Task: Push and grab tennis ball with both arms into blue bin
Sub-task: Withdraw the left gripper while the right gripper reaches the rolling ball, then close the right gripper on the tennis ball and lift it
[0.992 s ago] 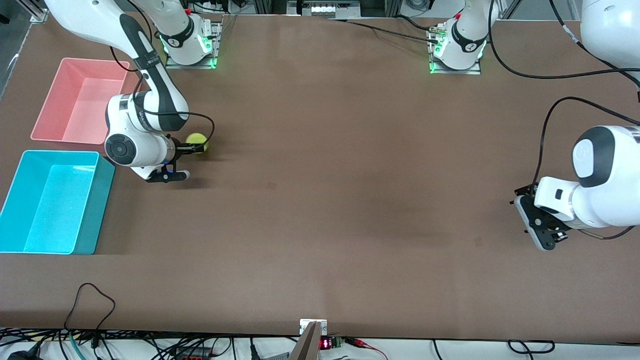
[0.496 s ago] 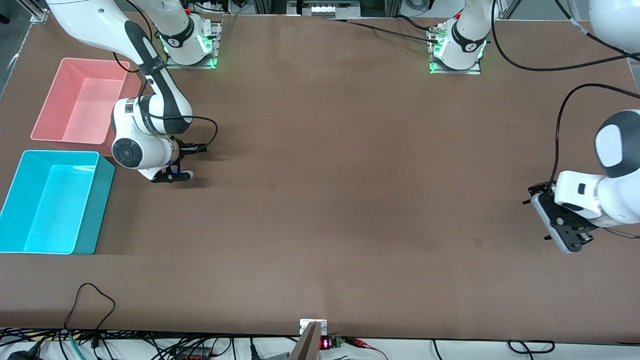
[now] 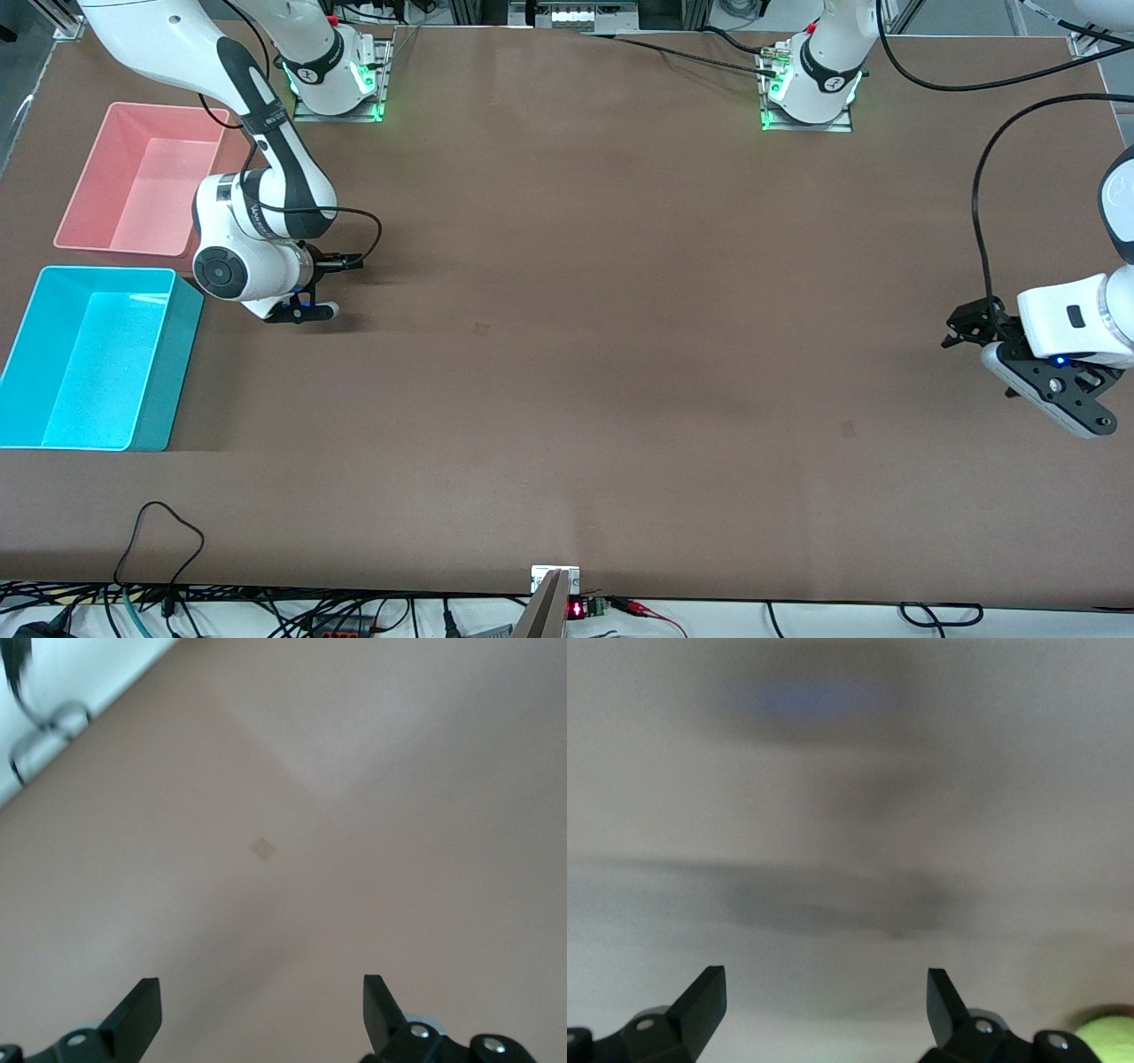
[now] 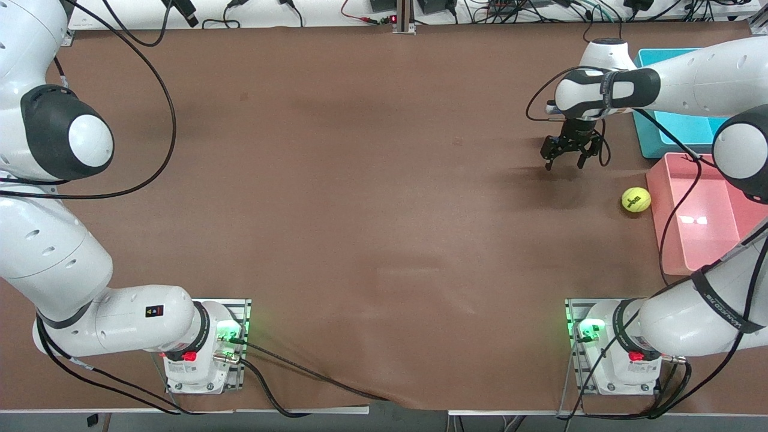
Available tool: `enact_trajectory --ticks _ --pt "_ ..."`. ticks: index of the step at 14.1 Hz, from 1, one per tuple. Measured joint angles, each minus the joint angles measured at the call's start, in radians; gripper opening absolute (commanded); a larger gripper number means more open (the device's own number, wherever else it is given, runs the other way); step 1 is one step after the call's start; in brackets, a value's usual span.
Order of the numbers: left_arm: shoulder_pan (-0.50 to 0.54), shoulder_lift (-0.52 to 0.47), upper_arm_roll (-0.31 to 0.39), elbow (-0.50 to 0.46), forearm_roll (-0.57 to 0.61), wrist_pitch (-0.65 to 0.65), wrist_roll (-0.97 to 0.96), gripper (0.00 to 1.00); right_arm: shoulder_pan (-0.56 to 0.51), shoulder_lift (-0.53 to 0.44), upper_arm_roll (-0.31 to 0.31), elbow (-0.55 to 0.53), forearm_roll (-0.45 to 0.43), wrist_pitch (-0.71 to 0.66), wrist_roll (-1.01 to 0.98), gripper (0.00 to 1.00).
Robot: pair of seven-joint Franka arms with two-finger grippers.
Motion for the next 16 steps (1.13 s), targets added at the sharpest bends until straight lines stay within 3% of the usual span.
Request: enact_trajectory --ticks 7,10,13,16 --pt "-0.006 -0.052 -0.005 0.002 -0.001 -0.040 -0.448 1.00 0.002 -0.041 0.001 0.006 0.000 -0.079 -0.015 1.00" --pt "-0.004 -0.081 0.007 0.002 -0.005 -0.041 -0.555 1.00 0.002 -0.054 0.001 0.006 -0.001 -0.085 -0.039 1.00" --pt "-0.013 -0.117 0.071 -0.008 -0.037 -0.051 -0.623 1.00 -0.021 -0.086 0.000 -0.001 -0.004 -0.093 -0.122 1.00" --pt "-0.054 -0.191 0.108 -0.101 -0.040 -0.048 -0.632 1.00 -0.080 -0.140 -0.001 -0.031 -0.033 -0.101 -0.248 1.00"
